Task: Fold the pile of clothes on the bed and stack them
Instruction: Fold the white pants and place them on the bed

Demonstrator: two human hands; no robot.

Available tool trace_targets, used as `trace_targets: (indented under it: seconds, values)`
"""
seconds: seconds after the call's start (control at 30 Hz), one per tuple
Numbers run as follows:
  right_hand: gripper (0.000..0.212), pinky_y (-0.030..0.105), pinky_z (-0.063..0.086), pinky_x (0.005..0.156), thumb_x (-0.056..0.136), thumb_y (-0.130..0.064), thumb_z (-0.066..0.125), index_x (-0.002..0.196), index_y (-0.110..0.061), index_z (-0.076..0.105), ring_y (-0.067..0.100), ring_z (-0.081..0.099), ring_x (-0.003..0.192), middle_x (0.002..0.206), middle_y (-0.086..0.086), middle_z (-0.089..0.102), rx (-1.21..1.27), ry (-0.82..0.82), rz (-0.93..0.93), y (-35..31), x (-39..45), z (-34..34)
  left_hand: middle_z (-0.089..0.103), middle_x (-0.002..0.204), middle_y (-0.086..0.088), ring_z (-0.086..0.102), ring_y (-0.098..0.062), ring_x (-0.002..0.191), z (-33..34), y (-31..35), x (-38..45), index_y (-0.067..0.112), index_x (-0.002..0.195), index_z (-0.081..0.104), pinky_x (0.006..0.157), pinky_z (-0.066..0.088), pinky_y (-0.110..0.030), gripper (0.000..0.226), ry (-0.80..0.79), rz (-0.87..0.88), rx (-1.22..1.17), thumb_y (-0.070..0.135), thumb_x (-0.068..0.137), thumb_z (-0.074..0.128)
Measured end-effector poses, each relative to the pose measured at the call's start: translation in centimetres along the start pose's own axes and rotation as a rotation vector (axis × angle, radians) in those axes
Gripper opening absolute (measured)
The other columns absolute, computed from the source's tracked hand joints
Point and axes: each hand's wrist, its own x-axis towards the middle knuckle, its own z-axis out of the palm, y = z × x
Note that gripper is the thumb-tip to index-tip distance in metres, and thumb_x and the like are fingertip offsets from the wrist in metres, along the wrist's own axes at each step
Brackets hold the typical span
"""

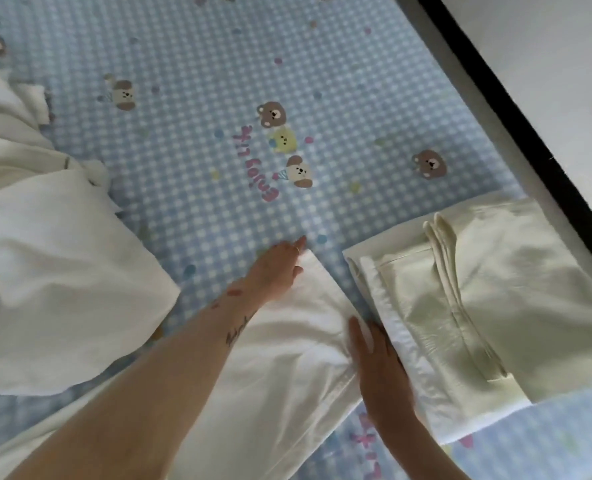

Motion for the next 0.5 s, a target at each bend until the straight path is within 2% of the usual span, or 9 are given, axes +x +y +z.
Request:
trace_targets:
  seconds: [0.07, 0.13, 0.2, 0.27, 0.3, 0.37, 0.43, 0.5]
  values:
    - [0.079, 0.041, 0.058, 0.079, 0.060, 0.009, 0.079, 0.133, -0.011, 0.054, 0.034, 0.066, 0.098, 0.112, 0.019, 0.066, 0.080, 0.005, 0.046, -0.2, 0.2, -0.9, 0.050, 0.138, -0.009, 0.047, -0.025, 0.127, -0.5, 0.7, 1.1, 0.022, 0.147, 0.026, 0.104, 0.038, -0.038, 0.060, -0.078, -0.033, -0.110, 0.011, 0.094, 0.051]
    - [0.080, 0.038, 0.058, 0.075, 0.060, 0.008, 0.081, 0.133, -0.007, 0.053, 0.031, 0.068, 0.091, 0.107, 0.016, 0.068, 0.158, 0.011, 0.045, -0.4, 0.2, -2.0, 0.045, 0.143, -0.007, 0.042, -0.021, 0.132, -1.4, 1.0, 1.0, 0.023, 0.142, 0.036, 0.106, 0.037, -0.035, 0.057, -0.119, -0.030, -0.185, 0.003, 0.091, 0.051]
    - [0.069, 0.038, 0.057, 0.074, 0.070, 0.001, 0.078, 0.134, -0.004, 0.051, 0.030, 0.067, 0.084, 0.103, 0.013, 0.069, 0.283, 0.043, 0.058, -0.7, -0.3, -3.1, 0.048, 0.140, -0.005, 0.043, -0.019, 0.131, -3.1, 1.2, -0.4, 0.023, 0.136, 0.043, 0.101, 0.037, -0.028, 0.053, -0.118, 0.017, -0.228, 0.000, 0.089, 0.051]
    - [0.049, 0.036, 0.051, 0.077, 0.078, -0.005, 0.072, 0.125, -0.003, 0.059, 0.032, 0.066, 0.081, 0.099, 0.012, 0.070, 0.420, 0.137, 0.050, -1.3, -1.7, -4.5, 0.061, 0.120, 0.000, 0.052, -0.021, 0.120, -5.4, 1.0, -2.9, 0.026, 0.131, 0.047, 0.089, 0.039, -0.026, 0.051, -0.086, 0.081, -0.187, 0.000, 0.087, 0.051]
    - [0.039, 0.029, 0.046, 0.077, 0.079, -0.008, 0.068, 0.117, -0.004, 0.064, 0.029, 0.065, 0.079, 0.092, 0.009, 0.070, 0.488, 0.199, 0.034, -2.0, -2.8, -5.5, 0.063, 0.107, 0.003, 0.056, -0.022, 0.111, -6.8, 0.7, -4.8, 0.028, 0.126, 0.050, 0.083, 0.039, -0.027, 0.049, -0.055, 0.115, -0.096, 0.001, 0.085, 0.052]
    - [0.028, 0.018, 0.039, 0.072, 0.080, -0.015, 0.062, 0.106, -0.009, 0.069, 0.018, 0.058, 0.076, 0.081, 0.001, 0.067, 0.636, 0.270, -0.017, -4.3, -5.7, -7.7, 0.062, 0.100, 0.003, 0.057, -0.022, 0.100, -9.3, -0.2, -8.9, 0.027, 0.114, 0.054, 0.079, 0.039, -0.030, 0.038, 0.044, 0.227, 0.237, 0.006, 0.082, 0.055]
    - [0.027, 0.016, 0.043, 0.068, 0.080, -0.021, 0.058, 0.101, -0.012, 0.073, 0.010, 0.052, 0.074, 0.076, -0.002, 0.065, 0.747, 0.274, -0.123, -8.0, -9.0, -9.7, 0.062, 0.090, 0.001, 0.059, -0.022, 0.087, -11.2, -1.5, -14.3, 0.021, 0.099, 0.061, 0.073, 0.043, -0.032, 0.033, 0.144, 0.410, 0.519, 0.008, 0.069, 0.066]
    - [0.023, 0.016, 0.049, 0.065, 0.074, -0.017, 0.067, 0.095, -0.015, 0.076, 0.009, 0.054, 0.068, 0.070, -0.002, 0.064, 0.794, 0.272, -0.219, -12.0, -12.2, -11.1, 0.062, 0.073, 0.000, 0.061, -0.022, 0.069, -12.5, -3.7, -20.0, 0.016, 0.080, 0.065, 0.060, 0.048, -0.028, 0.032, 0.187, 0.502, 0.591, 0.005, 0.051, 0.071]
